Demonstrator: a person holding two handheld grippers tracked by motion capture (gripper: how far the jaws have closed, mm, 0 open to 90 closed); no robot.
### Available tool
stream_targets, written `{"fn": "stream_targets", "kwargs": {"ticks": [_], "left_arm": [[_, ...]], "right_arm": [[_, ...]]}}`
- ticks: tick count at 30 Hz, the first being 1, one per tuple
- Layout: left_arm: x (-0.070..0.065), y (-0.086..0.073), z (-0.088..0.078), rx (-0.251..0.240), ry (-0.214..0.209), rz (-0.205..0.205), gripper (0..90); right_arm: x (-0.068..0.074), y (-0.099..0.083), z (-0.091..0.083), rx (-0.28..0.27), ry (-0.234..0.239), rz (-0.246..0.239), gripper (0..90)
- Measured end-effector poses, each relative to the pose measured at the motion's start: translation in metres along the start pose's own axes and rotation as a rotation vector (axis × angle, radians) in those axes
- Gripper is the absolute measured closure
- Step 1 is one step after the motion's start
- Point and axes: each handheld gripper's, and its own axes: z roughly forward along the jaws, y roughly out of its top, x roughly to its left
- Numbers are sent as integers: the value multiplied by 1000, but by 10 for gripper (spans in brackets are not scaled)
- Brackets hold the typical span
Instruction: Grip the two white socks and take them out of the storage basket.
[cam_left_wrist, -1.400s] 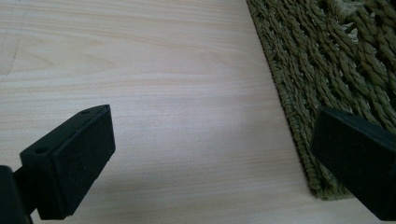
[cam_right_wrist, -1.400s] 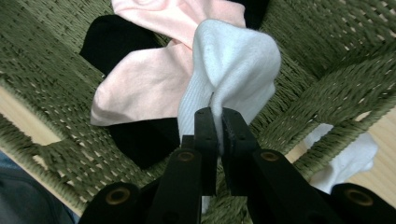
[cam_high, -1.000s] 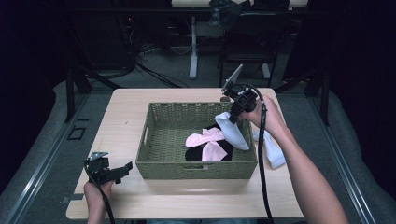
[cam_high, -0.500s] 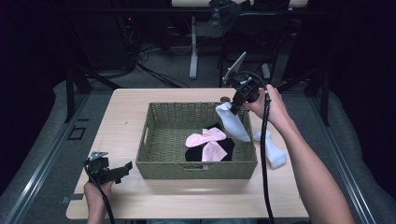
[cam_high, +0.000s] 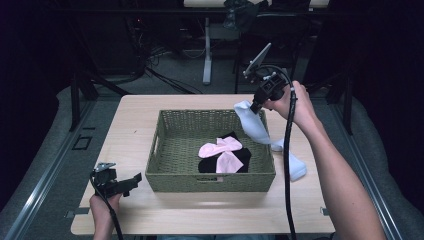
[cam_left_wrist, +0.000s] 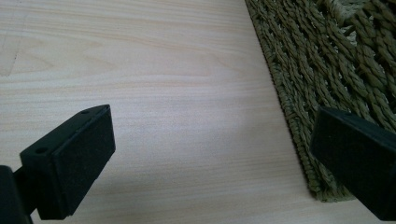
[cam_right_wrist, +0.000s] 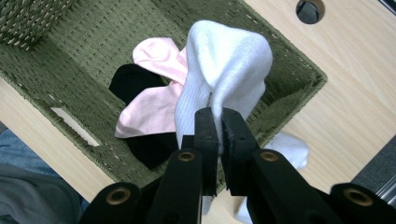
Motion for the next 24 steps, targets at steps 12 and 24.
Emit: {"fn": "stream_targets", "kwargs": {"ticks": [12,24], "left_arm": [[0,0,0,0,-1,0,5],[0,0,-1,-4,-1,3,4]], "right_arm": [[-23,-22,-22,-24,-37,57,859],[-59,-58,-26,-25,-47,152,858]]}}
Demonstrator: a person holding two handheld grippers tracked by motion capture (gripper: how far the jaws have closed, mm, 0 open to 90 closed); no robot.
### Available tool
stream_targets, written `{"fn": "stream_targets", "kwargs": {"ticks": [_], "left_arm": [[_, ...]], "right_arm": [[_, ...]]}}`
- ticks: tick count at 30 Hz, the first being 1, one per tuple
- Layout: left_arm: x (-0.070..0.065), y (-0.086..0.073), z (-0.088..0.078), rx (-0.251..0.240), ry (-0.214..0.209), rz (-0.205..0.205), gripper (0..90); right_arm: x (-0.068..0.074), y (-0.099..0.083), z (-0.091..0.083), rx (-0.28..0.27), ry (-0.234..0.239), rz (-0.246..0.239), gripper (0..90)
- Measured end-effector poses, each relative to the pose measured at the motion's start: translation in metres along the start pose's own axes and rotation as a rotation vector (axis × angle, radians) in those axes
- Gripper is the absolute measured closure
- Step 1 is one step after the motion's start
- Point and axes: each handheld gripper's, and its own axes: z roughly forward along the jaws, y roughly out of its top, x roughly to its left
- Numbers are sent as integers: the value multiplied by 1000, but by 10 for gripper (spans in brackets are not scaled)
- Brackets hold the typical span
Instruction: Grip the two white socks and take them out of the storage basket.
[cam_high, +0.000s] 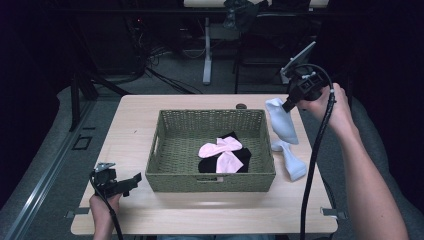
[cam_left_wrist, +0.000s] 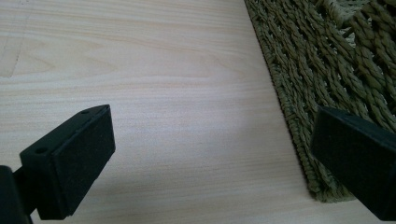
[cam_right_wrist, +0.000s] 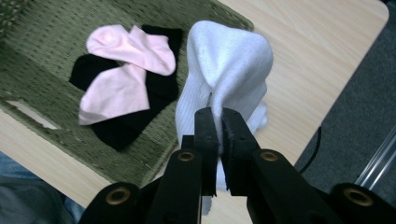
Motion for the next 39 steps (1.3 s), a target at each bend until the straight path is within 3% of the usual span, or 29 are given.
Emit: {"fn": "stream_targets", "kwargs": {"ticks": [14,17,21,26,33,34,39], "left_arm": [[0,0,0,3,-3,0,4],[0,0,0,3,-6,1,4],[0,0,1,3,-1,-1,4],[0,0,1,2,2,-3,4],[0,0,0,13,0,-3,4],[0,0,0,5,0,-3,4],[0,0,1,4,1,-3,4]], "right_arm": [[-39,-32,41,38,19,112,855],[-46,-40,64,50,-2,147,857],[-51,-46,83,70,14,169,857],[-60,-54,121,103,57,196,857],[-61,-61,154,126,55,226,856],[-63,-64,167,144,54,238,854],[-69,-69,182,152,61,243,836]]}}
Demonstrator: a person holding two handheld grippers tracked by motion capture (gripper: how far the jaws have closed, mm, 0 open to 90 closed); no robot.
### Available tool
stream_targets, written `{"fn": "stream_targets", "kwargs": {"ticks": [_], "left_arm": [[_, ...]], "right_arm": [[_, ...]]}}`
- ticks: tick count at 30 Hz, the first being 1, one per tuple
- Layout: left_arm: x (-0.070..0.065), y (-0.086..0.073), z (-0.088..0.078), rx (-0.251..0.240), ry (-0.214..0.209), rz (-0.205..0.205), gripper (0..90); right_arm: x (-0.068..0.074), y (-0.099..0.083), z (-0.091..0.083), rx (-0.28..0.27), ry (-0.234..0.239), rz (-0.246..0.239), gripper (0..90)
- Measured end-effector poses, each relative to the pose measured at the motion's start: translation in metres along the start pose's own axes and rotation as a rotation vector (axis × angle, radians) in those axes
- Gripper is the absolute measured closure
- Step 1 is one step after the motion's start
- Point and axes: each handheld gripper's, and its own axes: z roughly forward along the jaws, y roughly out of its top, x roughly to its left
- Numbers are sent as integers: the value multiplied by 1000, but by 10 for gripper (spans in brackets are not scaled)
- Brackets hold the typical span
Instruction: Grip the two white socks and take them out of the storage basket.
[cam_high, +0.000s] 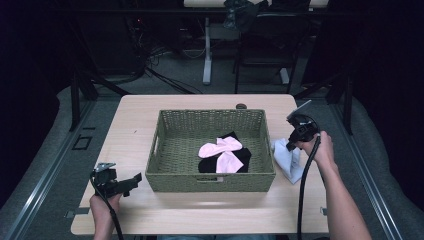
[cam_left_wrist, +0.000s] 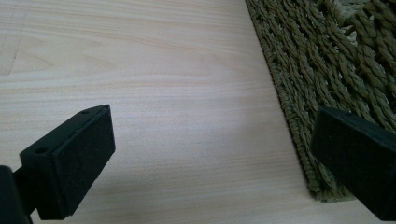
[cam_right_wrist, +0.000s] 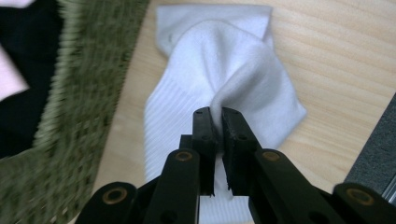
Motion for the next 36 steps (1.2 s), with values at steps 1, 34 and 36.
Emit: {"fn": "stream_targets", "kwargs": {"ticks": [1,34,36], "left_arm": [[0,0,0,0,-2,-2,4],[-2,0,0,-5,-9,14,4],[-2,0,0,-6,-9,13,4]], "right_arm": [[0,-1,5,-20,-5,17,830],[38,-99,-39,-323,-5,-155,0],[37,-104,-36,-335,-2,-150,0]]}}
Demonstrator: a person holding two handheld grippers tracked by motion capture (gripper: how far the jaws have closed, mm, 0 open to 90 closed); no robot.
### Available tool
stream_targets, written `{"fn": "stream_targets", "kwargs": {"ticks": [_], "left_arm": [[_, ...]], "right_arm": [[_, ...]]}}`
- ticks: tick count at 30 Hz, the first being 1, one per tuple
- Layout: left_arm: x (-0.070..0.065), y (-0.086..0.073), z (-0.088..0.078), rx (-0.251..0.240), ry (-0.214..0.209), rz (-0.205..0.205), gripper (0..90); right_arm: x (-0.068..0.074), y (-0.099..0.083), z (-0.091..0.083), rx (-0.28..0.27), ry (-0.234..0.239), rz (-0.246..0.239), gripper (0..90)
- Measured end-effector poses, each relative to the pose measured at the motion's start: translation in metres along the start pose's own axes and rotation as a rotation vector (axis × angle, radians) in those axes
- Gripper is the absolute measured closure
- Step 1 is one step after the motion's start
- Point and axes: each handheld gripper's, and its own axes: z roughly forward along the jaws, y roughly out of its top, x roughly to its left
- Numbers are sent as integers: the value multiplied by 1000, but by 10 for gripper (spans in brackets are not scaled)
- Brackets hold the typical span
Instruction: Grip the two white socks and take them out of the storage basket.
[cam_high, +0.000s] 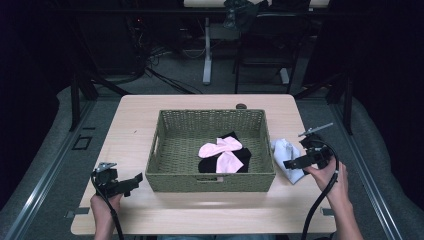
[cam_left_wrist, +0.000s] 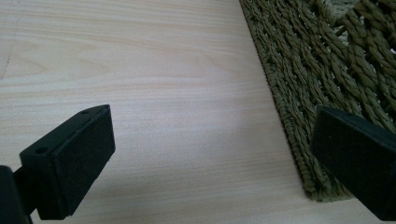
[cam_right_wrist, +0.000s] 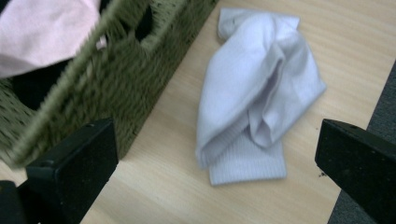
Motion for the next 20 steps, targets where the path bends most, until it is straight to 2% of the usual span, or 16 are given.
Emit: {"fn": "stream_targets", "kwargs": {"ticks": [3,6,7,10,12,13,16,17,20], "left_arm": [[0,0,0,2,-1,-1,4],[-1,0,-1,10,0,5,4],[-1,0,0,1,4,3,4],[-1,1,0,17,0,8,4],[-2,1,1,8,1,10,4],[-2,1,2,5,1,9,4],[-2,1,2,18,-1,15,4],[-3,2,2,17,0,15,4],[-4,2,3,12,-1,16,4]], "right_arm": [[1,-22,4,-19,-10,14,0],[1,-32,7,-33,-5,26,0],[2,-44,11,-38,-6,40,0],[3,-53,16,-45,-7,43,0],[3,-64,23,-59,-2,60,0],[3,-65,25,-41,-4,58,0],[2,-68,26,-43,-5,53,0],[1,-70,27,-57,0,69,0],[0,-73,28,-57,3,74,0]]}}
